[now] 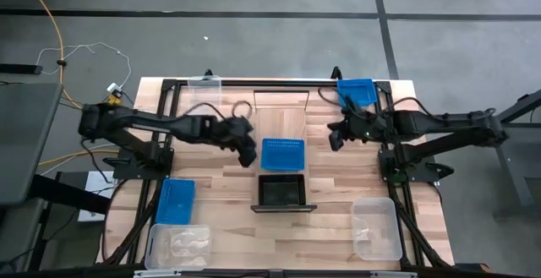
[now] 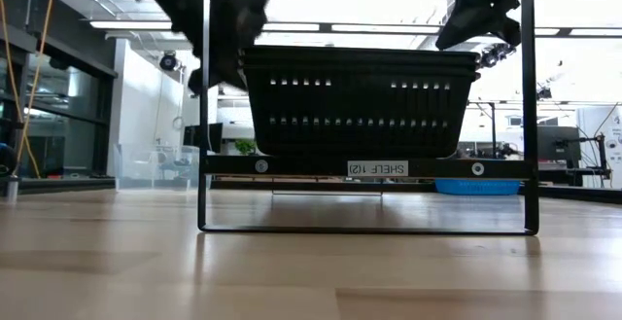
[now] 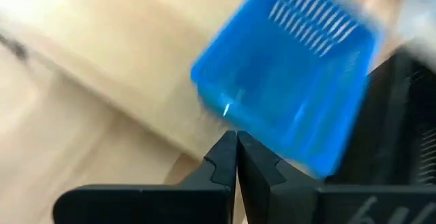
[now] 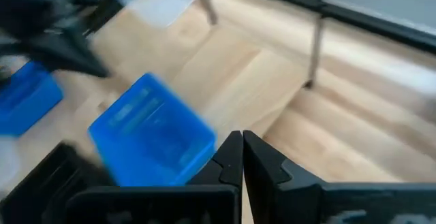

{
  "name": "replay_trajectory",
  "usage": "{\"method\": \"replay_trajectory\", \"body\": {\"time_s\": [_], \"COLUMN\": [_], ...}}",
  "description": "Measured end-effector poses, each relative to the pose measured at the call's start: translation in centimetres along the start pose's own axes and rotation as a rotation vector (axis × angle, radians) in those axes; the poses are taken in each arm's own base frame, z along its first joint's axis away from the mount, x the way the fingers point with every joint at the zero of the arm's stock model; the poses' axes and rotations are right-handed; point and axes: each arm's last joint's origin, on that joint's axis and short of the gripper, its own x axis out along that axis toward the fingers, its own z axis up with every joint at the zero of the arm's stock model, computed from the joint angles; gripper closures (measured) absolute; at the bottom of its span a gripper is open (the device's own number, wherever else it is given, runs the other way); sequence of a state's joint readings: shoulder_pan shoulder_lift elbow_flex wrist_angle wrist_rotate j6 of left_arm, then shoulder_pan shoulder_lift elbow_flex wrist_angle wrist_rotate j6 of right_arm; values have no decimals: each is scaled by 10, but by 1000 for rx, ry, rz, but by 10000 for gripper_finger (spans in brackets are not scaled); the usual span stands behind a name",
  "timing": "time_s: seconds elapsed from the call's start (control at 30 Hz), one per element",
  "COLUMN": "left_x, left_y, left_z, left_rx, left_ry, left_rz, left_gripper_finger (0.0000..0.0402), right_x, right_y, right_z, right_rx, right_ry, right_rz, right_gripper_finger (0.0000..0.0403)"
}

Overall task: Stack baskets on shelf by color
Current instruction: Stack the right blue bin on top of the other blue bin on the shelf

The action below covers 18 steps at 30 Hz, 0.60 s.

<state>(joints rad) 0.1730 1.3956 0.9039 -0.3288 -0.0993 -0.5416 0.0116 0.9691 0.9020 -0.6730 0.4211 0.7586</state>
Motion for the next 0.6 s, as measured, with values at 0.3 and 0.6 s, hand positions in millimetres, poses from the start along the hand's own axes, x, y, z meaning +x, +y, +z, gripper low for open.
{"method": "replay_trajectory", "body": {"time_s": [0.3, 0.6], "left_x": [-97, -128], "left_y": [3, 5], "left_z": [24, 22], "left_rx": [120, 66], "left_ry": [-363, -452], "left_rz": [-155, -203], "left_gripper_finger": [401, 401], "right_x": [12, 36], "right_y": [-38, -91], "right_z": [19, 38], "right_rx": [149, 140], "right_ry": [-1, 172], "right_rz": [-191, -278], "right_gripper_finger": [402, 326]}}
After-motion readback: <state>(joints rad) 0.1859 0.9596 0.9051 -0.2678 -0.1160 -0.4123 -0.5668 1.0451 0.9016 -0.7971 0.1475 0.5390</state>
